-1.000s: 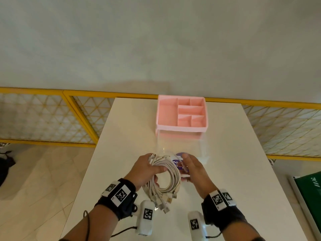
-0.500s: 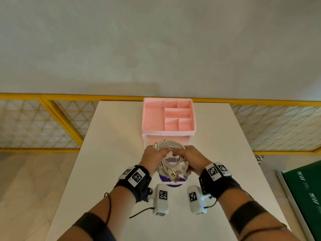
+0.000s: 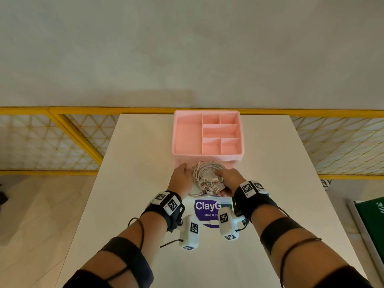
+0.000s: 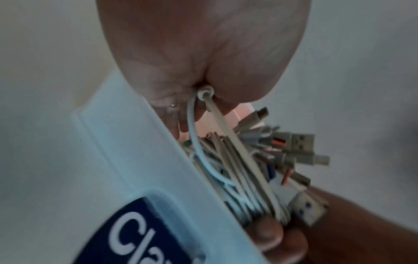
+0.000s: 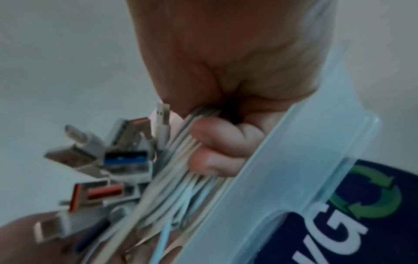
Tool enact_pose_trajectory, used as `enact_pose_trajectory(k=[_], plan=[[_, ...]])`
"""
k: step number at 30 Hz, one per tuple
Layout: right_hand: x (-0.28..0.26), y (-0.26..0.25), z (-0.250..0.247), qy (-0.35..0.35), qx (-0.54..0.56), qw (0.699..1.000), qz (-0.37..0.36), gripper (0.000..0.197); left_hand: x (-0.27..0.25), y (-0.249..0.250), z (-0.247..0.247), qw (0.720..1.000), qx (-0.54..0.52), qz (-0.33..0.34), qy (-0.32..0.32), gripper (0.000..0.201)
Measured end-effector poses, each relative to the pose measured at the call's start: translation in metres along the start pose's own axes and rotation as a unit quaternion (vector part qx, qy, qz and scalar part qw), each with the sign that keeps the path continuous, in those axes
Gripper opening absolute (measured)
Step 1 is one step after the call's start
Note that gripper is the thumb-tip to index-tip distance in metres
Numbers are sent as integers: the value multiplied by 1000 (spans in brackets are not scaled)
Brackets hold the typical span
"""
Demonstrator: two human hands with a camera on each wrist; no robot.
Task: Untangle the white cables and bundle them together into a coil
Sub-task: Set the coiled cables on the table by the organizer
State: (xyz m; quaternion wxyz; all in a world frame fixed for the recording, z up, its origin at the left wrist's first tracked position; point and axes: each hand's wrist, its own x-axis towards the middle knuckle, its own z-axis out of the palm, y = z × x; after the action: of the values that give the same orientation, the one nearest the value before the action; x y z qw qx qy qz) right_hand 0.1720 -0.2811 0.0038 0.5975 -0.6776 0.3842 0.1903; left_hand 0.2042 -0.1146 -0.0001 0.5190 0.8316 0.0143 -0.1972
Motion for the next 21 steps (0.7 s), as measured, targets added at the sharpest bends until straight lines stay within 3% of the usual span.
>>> enact_pose_trajectory(k=[3, 7, 10, 13, 17, 21], plan=[[5, 3, 5, 21, 22, 1000, 3, 26, -9, -5, 2, 994, 86, 70, 20, 39], [8, 5, 10, 36, 58, 998, -13, 35, -14, -6, -5, 981, 93, 162, 49, 33], [9, 7, 12, 39, 63, 997, -14, 41, -11, -9, -12, 947, 225, 226, 35, 34], [6, 7, 10, 34, 62, 997, -18, 47, -11, -13, -21, 905, 360, 219, 66, 37], [1, 6, 9, 35, 59, 997, -46, 52, -12, -17, -20, 931, 314, 182, 33, 45], [-7, 11, 12, 65, -92, 988, -107, 71, -16, -29, -15, 907, 354, 223, 40, 48]])
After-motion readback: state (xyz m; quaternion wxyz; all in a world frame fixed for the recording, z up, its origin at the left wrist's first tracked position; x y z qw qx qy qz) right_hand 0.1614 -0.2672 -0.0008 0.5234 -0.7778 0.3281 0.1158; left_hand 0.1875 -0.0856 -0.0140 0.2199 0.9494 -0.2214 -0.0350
